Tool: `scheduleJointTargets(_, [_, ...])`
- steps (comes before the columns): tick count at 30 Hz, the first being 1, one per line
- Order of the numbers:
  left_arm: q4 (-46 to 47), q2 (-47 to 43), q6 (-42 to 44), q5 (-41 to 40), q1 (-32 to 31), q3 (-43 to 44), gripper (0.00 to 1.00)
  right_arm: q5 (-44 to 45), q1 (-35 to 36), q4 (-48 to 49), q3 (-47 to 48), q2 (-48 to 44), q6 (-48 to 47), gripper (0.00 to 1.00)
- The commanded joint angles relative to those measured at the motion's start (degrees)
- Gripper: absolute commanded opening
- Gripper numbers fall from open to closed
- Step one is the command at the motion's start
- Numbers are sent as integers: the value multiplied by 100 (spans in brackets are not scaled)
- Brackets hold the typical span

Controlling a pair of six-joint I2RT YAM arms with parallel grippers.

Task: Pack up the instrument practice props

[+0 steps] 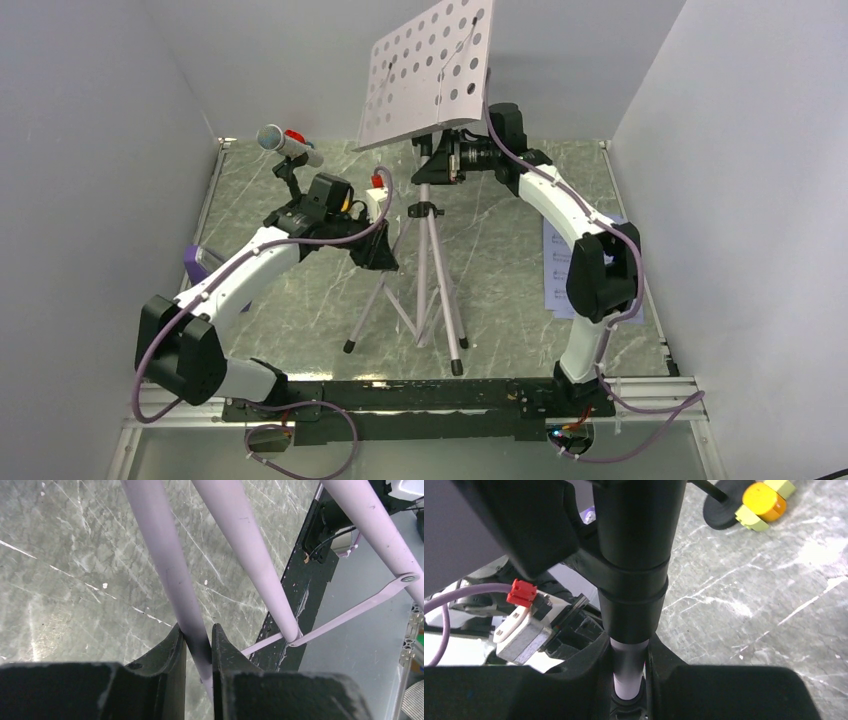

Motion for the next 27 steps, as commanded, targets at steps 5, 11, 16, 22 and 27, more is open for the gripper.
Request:
scheduleJointTargets(5, [1028, 404, 89, 1063, -290, 243, 1, 867, -402, 1774, 172, 558, -21, 0])
scheduleJointTargets(11, [1264, 857, -65, 1081, -290, 257, 1, 943, -573, 2045, 32, 1027, 394, 0])
scheduleJointTargets(16, [1479, 1089, -199, 1083, -290, 153, 1, 871, -626, 2229, -30, 1296, 568, 0])
scheduleJointTargets(22, [2055, 1314, -828, 1263, -290, -123, 1, 936, -682, 2388, -407, 1451, 837, 0])
scheduleJointTargets(27, [2733, 1398, -1296, 1406, -290, -485, 1, 1081, -762, 2373, -823, 1526, 1031, 0])
